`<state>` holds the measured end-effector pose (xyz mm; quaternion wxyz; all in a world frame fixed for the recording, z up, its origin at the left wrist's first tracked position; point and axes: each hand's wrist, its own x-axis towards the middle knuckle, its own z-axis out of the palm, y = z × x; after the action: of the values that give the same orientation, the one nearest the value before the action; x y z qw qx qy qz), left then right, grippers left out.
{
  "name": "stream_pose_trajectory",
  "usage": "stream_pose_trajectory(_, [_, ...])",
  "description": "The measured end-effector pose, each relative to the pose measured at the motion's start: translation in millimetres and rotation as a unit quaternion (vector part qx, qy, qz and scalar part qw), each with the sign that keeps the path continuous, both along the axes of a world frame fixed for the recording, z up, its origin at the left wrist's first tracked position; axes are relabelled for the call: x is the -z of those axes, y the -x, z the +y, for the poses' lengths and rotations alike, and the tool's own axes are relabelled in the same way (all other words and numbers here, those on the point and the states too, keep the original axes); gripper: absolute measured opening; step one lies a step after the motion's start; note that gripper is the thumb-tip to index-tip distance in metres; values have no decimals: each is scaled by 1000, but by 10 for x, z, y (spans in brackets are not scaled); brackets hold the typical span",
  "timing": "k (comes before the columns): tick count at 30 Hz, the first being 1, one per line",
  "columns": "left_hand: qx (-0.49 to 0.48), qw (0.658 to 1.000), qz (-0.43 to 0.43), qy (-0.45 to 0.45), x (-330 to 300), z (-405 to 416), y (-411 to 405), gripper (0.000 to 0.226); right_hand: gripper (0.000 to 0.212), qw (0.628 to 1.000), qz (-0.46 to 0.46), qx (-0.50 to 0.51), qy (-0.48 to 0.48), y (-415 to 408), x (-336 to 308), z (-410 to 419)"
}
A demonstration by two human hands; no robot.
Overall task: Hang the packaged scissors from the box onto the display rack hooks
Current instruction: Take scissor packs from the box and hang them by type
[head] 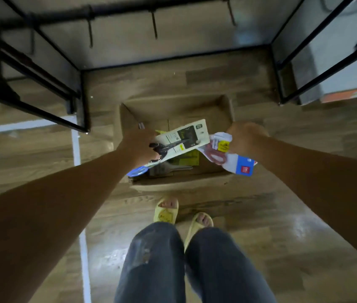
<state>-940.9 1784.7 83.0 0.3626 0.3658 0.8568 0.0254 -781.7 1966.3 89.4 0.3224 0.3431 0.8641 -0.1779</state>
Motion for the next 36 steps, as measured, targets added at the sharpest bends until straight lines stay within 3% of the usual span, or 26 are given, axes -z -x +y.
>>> stream_pose_trajectory(5, [-81,992,-37,-93,-1611,56,50,39,34,989,76,94,89,-139,-1477,91])
stream_pose_trajectory(7, [-133,978,-59,-147,-2211,76,29,28,35,972,126,151,127,-215,-1978,84])
stream_pose_trajectory(9, [-183,957,-85,-209,-2748,99,-16,32,26,951,185,195,151,-283,-2438,33])
stream_pose_trajectory(12, [-221,922,-113,-297,-3459,119,-49,41,22,933,261,194,157,-306,-3053,-45])
stream_pose_trajectory(15, [-224,908,-107,-337,-4023,99,3,41,20,932,295,158,138,-265,-3646,-28])
stream_pose_trajectory(20, [-188,909,-94,-361,-4732,33,43,35,22,923,343,110,138,-187,-4534,9])
stream_pose_trajectory(25, [-117,938,-54,-322,-5330,-18,135,30,36,928,353,52,107,-36,-5205,-23])
stream_pose_trajectory(30, [-30,939,-20,-342,-5774,-111,198,32,5,917,382,3,117,47,-5683,-96])
stream_pose_trajectory(34, [29,949,-53,-310,-5921,-178,143,42,15,918,387,-53,74,187,-5931,-231])
stream_pose_trajectory(36, [62,956,-65,-281,-5953,-190,120,30,12,911,399,-78,66,244,-6036,-301])
